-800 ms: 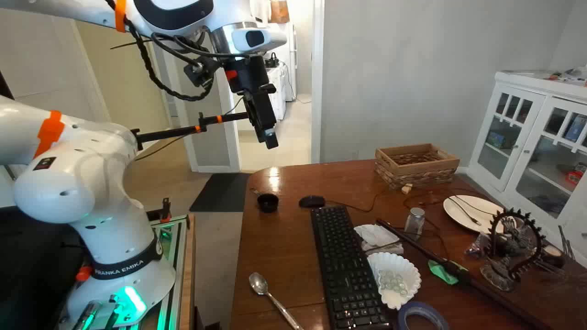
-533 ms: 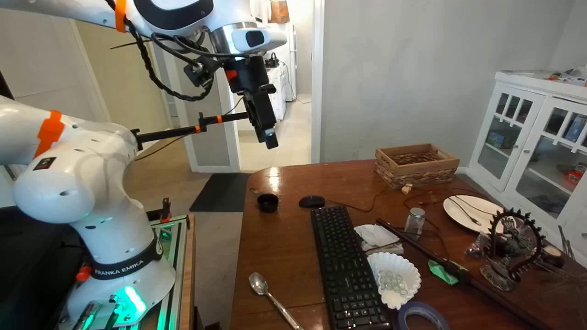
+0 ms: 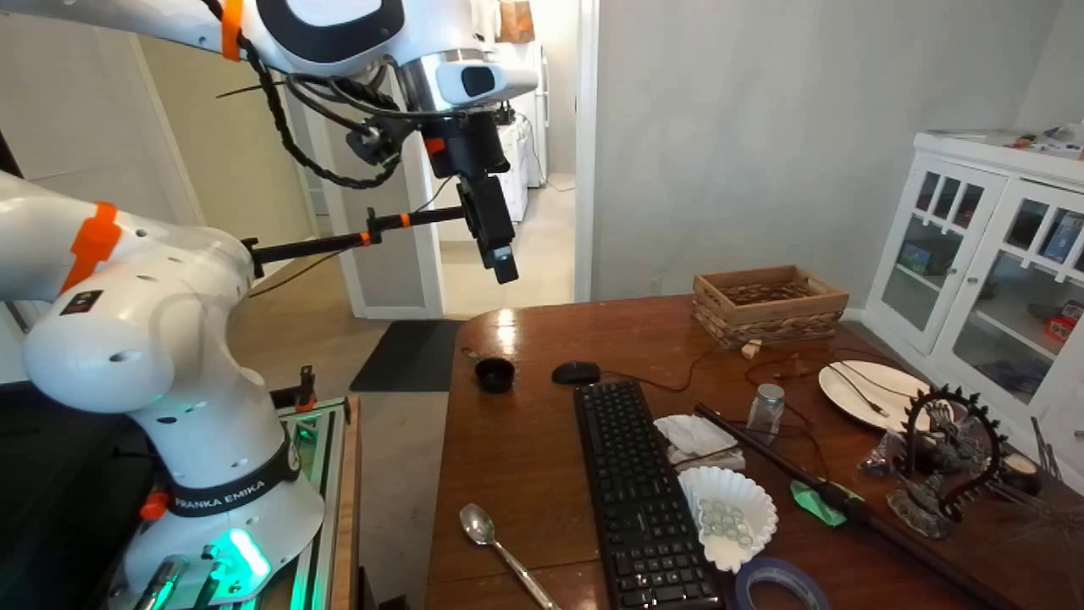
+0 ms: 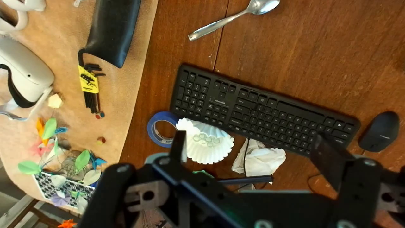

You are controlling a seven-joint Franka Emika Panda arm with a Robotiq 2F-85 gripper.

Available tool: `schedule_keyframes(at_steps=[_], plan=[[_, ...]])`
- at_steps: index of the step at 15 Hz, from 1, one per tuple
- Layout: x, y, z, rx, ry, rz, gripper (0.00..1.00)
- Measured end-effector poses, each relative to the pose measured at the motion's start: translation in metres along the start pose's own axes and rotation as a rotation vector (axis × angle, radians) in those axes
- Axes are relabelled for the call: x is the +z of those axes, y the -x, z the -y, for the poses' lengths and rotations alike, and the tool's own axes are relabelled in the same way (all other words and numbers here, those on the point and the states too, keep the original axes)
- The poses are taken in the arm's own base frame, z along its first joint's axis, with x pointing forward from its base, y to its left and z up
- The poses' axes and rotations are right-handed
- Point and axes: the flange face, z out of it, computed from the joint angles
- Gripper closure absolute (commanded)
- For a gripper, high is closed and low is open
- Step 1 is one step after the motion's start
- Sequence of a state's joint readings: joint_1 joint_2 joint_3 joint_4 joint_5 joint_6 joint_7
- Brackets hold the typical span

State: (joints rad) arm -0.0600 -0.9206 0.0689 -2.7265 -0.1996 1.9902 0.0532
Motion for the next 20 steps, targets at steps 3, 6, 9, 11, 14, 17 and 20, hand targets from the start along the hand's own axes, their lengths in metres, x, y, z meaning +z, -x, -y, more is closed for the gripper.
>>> schedule_keyframes(at_steps=[3,6,9,11,14,17,20], plan=[[0.020,-0.015,-0.002,0.041,-0.028,0.003,0.00],[0.047,-0.036,-0.001,0.066,-0.063,0.005,0.00],[0.075,-0.059,0.004,0.079,-0.104,0.032,0.32],[0.093,-0.075,0.011,0.080,-0.127,0.061,0.50],[0.117,-0.098,0.028,0.089,-0.157,0.120,0.72],[0.142,-0.120,0.055,0.117,-0.190,0.186,0.96],[0.168,-0.138,0.083,0.143,-0.215,0.250,1.00]])
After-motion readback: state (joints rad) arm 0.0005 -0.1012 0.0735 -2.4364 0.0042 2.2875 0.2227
